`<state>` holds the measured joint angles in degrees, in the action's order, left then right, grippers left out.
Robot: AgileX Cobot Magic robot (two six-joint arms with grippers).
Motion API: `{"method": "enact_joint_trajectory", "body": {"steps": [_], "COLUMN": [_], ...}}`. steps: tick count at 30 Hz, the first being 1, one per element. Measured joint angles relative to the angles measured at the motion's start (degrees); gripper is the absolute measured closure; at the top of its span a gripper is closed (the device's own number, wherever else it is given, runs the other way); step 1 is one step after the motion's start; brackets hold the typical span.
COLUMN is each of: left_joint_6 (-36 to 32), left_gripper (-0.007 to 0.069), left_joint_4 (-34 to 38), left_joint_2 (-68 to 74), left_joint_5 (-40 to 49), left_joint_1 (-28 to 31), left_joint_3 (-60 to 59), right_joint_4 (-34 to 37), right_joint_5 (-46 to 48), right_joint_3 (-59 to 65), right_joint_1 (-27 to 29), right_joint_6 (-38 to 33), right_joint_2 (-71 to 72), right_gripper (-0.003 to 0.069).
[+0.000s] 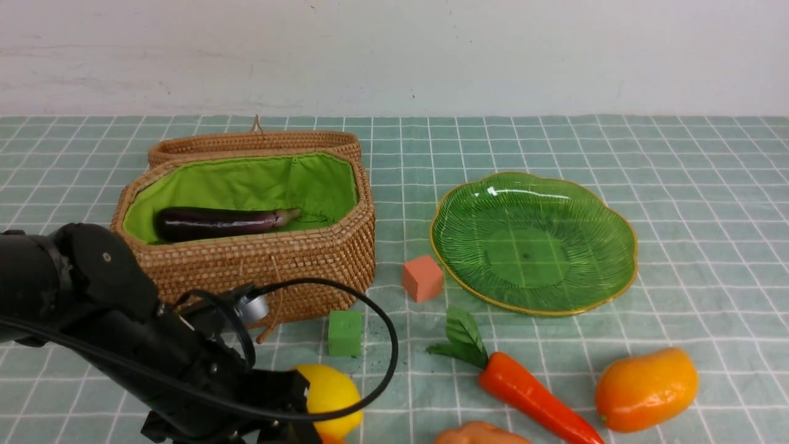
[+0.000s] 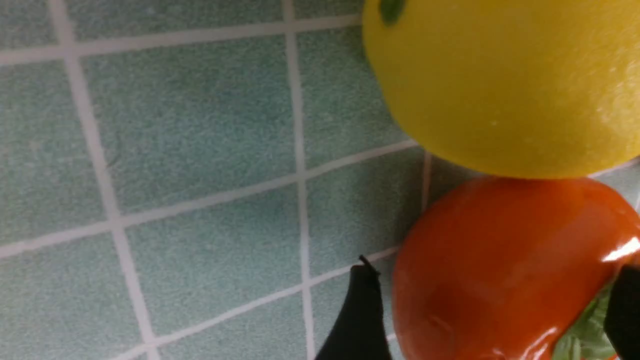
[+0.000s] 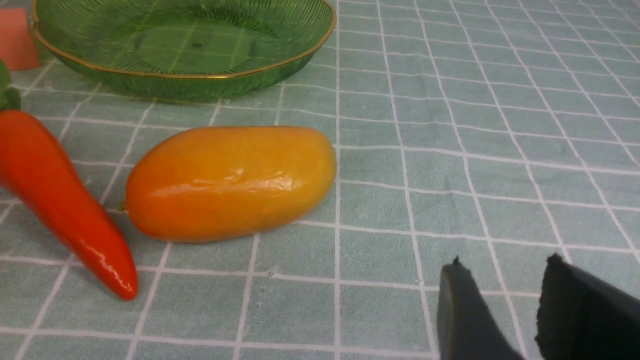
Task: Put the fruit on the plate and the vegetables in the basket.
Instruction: Grab a tomato with your left arm and place it on the plate on the right.
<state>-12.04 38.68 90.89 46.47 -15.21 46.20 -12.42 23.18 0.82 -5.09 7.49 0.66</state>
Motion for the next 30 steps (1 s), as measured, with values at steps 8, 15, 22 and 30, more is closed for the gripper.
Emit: {"method": "enact_joint_trajectory", "body": {"steps": [8, 15, 22, 30], "left_joint_6": [-1.5, -4.2, -6.5, -10.4], "left_gripper": [0.0032, 0.0032, 0.0032, 0.0106], "left_joint_4": [-0.2, -0.4, 3.5, 8.7], "left_joint_2": [0.0, 0.0, 0.0, 0.0], "left_joint_5": [-0.1, 0.5, -2.5, -4.4], "left_joint_1": [0.0, 0.0, 0.0, 0.0], "left_joint_3": [0.0, -2.0, -4.1, -5.4], "right_joint_4": [0.0, -0.1, 0.0, 0.0], "right_joint_5": [0.0, 0.0, 0.0, 0.0], "right_joint_3": [0.0, 0.0, 0.0, 0.0], "right_joint_1": [0.0, 0.0, 0.0, 0.0], "right_joint_6": [0.0, 0.0, 0.0, 0.0], "right_joint_2": [0.0, 0.0, 0.0, 0.0], "right_gripper": [0.0419, 0.0419, 0.0419, 0.0419]}}
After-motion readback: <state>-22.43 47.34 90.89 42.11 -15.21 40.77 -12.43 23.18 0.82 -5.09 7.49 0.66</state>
